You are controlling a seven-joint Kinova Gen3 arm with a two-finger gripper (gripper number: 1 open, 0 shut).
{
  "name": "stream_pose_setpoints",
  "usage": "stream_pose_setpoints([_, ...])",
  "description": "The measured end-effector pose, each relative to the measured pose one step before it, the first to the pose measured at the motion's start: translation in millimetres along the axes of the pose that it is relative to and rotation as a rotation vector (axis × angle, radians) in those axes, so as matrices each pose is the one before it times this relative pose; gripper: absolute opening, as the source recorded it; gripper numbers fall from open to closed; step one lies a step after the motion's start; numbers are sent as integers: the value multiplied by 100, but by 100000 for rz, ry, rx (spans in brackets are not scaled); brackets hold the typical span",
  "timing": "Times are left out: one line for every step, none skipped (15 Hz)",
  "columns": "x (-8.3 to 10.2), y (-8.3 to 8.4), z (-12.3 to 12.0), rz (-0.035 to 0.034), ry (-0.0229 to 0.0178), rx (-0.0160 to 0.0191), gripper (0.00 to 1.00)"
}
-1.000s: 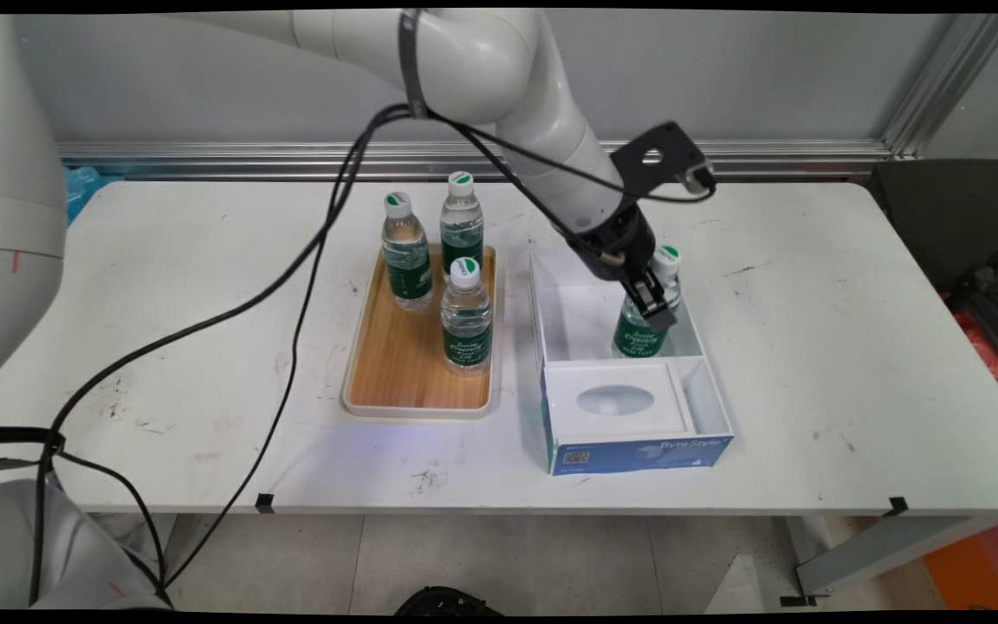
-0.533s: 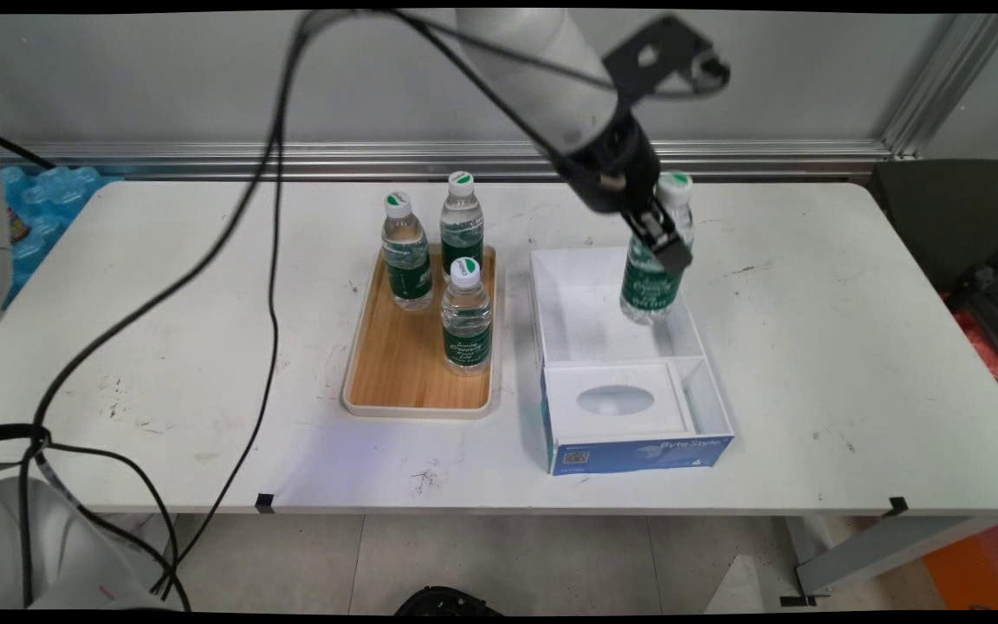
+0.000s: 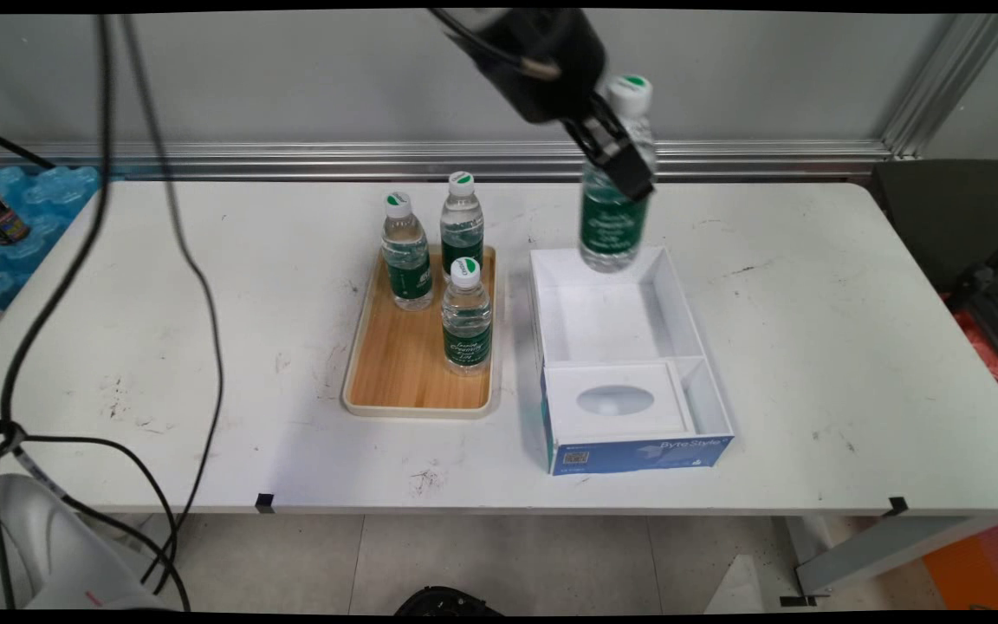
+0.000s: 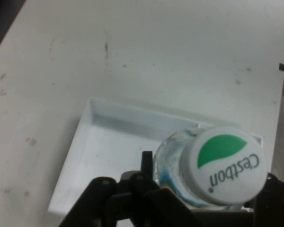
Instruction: Place the picked object on the tray
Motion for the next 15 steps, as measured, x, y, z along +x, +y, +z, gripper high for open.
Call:
stream_pose_setpoints([-708,-258,-1357,-397,-222,584,0])
stream_pose_setpoints([-722,-285,-1103,-452,-254,525,0])
stream_pose_setpoints([-955,-410,-1210,-281,-299,546,0])
stream_pose_setpoints([-1038,-467,-1110,-8,-280,429,0])
stream_pose_setpoints([-1108,-526,-1006,31,-285,307,0])
stream_pose_setpoints([-1031,-470,-767,120,-283,161,0])
stream_pose_setpoints([-1257,-601,-740,81,-281,128,0])
stream_pose_setpoints([-1274,-595,-605,118,-283,134,0])
stream_pose_setpoints([-1113,-518,-410,100,-168,106,0])
stream_pose_setpoints([-1283,-589,-329,40,-141,112,0])
stream_pose_setpoints([-1239,-538,-220,-108,-177,14,0])
stream_pose_setpoints([-1052,-416,-84,-102,-185,-9,0])
stream_pose_setpoints([-1016,-392,21,-234,-179,-75,0])
stream_pose_setpoints([-1323,-456,146,-350,-350,-109,0])
stream_pose_setpoints([-936,-298,214,-201,-270,-123,0])
